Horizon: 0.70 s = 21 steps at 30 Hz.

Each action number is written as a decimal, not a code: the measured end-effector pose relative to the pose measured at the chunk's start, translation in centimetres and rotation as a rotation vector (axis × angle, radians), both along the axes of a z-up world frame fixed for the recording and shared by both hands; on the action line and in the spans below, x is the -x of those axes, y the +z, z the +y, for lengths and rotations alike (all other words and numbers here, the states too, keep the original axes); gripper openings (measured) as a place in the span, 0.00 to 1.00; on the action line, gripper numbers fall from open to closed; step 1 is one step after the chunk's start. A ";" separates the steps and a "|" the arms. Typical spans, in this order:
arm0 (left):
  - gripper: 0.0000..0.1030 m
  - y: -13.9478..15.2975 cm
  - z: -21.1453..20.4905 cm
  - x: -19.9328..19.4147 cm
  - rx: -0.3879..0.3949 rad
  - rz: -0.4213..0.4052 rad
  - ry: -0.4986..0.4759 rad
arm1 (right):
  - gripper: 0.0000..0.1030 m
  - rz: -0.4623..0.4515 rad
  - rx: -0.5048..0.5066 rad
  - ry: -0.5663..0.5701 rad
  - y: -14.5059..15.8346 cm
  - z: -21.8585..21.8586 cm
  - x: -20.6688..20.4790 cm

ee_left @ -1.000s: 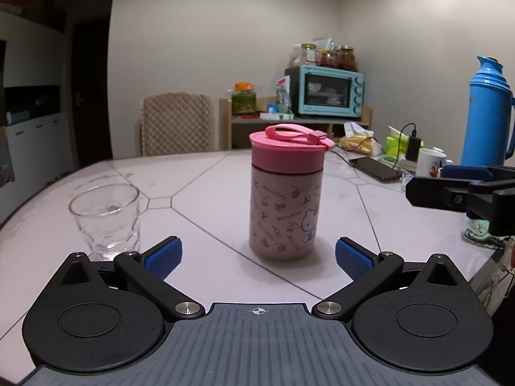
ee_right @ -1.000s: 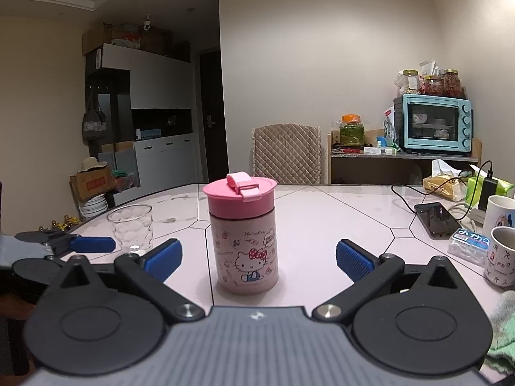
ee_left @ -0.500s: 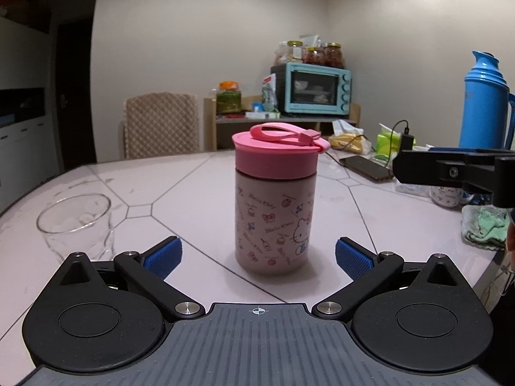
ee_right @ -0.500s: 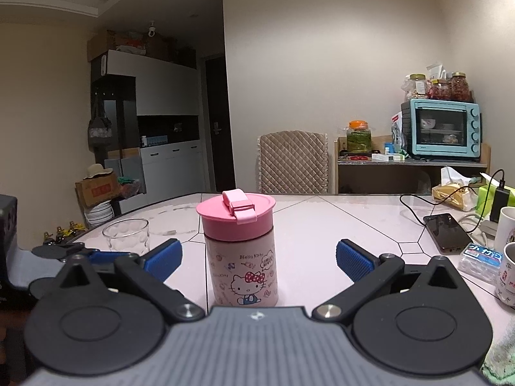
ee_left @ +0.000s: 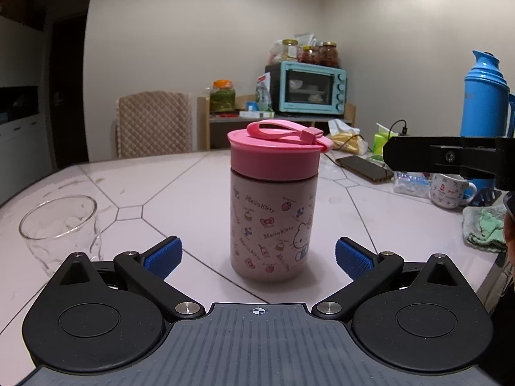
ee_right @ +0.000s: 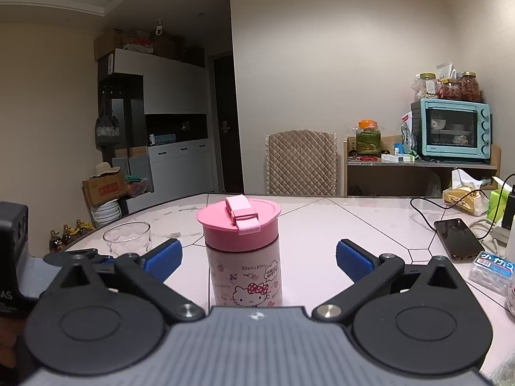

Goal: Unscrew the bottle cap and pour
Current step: 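Move the left tool toward the pink Hello Kitty bottle while the right tool follows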

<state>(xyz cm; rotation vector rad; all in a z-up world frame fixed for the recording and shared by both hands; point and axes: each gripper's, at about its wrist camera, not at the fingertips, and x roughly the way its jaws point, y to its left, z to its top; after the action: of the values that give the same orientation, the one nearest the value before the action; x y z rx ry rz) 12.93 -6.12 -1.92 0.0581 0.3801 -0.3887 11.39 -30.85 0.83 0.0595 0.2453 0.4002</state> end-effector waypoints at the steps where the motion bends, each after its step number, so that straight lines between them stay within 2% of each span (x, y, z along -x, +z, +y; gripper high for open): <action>1: 1.00 0.0 -0.1 -0.2 0.001 0.002 -0.003 | 1.00 0.001 -0.001 0.002 0.0 0.0 -0.1; 21: 1.00 -0.6 -0.7 -3.0 0.002 -0.001 -0.067 | 1.00 0.000 0.017 0.031 0.4 0.4 -2.1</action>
<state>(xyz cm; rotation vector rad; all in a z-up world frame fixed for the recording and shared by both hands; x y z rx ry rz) 15.92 -6.82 -2.49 0.0691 0.3773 -0.4551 13.48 -30.49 1.23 0.0393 0.2501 0.4285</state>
